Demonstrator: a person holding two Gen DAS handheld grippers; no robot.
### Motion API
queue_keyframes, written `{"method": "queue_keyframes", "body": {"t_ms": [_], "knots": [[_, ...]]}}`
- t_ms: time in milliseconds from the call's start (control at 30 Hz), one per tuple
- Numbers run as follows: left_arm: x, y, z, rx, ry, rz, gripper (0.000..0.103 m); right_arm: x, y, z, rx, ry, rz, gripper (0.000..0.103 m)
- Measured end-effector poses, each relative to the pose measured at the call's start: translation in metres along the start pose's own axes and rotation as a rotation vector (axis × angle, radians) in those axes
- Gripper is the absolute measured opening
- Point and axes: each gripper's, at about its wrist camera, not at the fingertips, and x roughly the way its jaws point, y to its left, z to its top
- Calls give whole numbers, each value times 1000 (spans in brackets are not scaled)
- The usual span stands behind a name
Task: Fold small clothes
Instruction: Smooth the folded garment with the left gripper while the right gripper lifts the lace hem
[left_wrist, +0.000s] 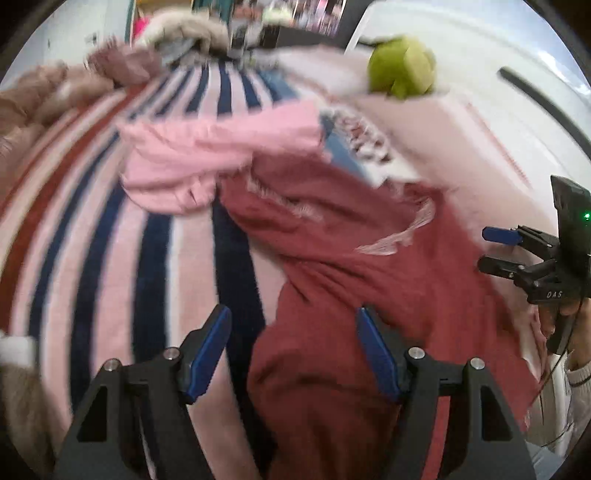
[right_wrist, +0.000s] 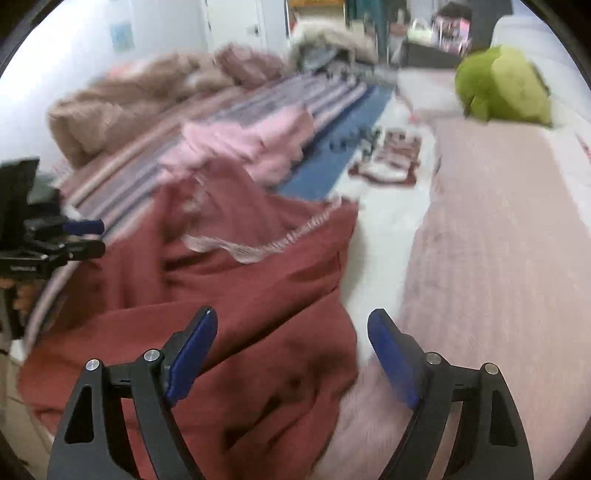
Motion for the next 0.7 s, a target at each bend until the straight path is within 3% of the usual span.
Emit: {"method": "queue_keyframes", "body": {"t_ms": [33,67,100,133,167,300,400,467,533,567,600,633,700], "knots": [[14,3,2,-14,32,-28,66,15,-2,2,7,33,14,80],[21,4,-1,-19,47,-52,56,22,-2,0,-12,35,15,77],[25,3,-4,-11,56,-65,37,24,2,0,-38,31,11,54],[26,2,-5,12,48,-59,22,25,4,-1,-52,31,5,16],[21,-1,-8,39,26,-37,7,26,4,0,-50,30,-32,7],[-11,10,-14,23,-107,145,6,7,-7,8,-4,-68,-154,4],[0,24,-21,29,-35,230,6,3,-29,12,71,-77,-158,4],[8,22,-25,35,-7,221,8,14,-33,9,88,-28,-172,4],[1,18,-25,43,-7,199,21,20,-29,3,55,-6,-183,5],[-3,20,-23,31,-12,173,45,17,-27,3,51,-15,-176,10],[-11,23,-20,13,-29,117,66,11,-28,4,67,-30,-153,22],[-17,26,-15,-8,-52,56,68,5,-28,6,80,-48,-135,39],[-23,33,-6,-50,-79,3,68,-9,-25,13,91,-104,-104,53]]}}
